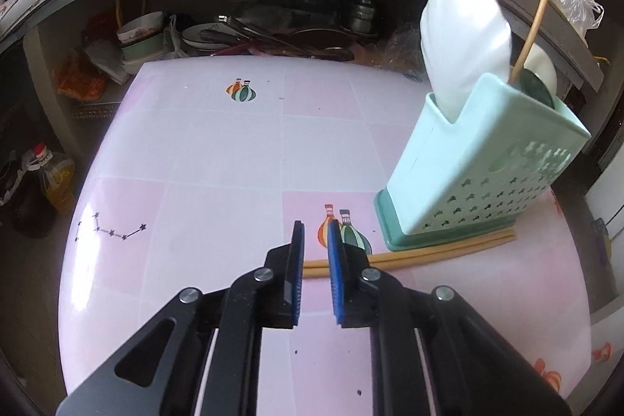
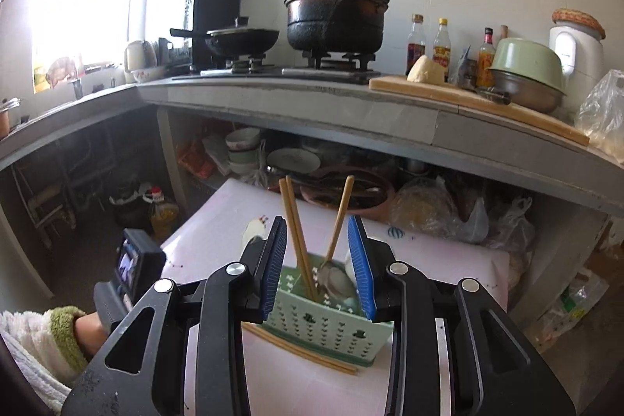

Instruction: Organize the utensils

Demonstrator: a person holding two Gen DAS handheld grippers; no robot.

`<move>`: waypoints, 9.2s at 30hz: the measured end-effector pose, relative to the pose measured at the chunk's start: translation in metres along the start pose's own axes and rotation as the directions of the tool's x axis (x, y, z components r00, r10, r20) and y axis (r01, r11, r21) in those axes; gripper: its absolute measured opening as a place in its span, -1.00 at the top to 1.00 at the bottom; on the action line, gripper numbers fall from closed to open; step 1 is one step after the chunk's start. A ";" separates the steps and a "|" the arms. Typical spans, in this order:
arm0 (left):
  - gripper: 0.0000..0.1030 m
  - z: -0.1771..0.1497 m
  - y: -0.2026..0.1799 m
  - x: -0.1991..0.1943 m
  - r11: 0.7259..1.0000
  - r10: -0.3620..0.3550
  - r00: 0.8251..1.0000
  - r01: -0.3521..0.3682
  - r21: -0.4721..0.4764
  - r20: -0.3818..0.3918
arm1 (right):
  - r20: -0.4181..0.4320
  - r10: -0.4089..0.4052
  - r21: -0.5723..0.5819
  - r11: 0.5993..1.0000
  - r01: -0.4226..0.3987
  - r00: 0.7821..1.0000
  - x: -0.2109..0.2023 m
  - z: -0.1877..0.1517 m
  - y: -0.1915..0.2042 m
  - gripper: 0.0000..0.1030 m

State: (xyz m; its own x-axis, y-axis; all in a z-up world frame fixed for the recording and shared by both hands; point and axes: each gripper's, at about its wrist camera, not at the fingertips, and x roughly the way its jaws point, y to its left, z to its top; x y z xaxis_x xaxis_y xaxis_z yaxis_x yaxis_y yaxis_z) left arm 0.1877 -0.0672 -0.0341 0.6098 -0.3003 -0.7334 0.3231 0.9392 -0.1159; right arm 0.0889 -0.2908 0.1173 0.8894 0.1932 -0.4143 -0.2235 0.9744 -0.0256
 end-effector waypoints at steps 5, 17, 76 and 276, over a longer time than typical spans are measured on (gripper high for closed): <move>0.87 0.007 -0.006 0.025 0.999 0.035 0.999 -0.034 0.038 -0.029 | -0.015 -0.020 -0.004 1.000 0.020 1.000 0.003 -0.007 0.004 0.38; 0.90 -0.017 -0.027 0.031 0.988 0.046 0.994 -0.030 0.152 -0.101 | -0.016 -0.054 0.240 0.969 0.057 0.998 -0.003 0.003 -0.043 0.38; 0.90 -0.125 -0.070 -0.064 0.930 -0.275 0.869 0.348 0.114 -0.412 | -0.710 0.203 0.538 0.774 0.333 0.675 0.093 -0.195 0.004 0.56; -0.15 0.057 -0.040 -0.115 0.947 -0.293 0.884 0.322 -0.021 0.365 | 0.173 0.142 0.429 0.880 -0.205 0.975 -0.038 -0.003 -0.094 1.00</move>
State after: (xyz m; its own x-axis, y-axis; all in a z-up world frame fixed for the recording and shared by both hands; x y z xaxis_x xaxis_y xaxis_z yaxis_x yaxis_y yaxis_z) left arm 0.1460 -0.0796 0.0930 0.7085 -0.6010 -0.3699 0.4872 0.7958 -0.3596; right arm 0.0749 -0.3903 0.1324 0.9039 0.3470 -0.2501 -0.2077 0.8672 0.4525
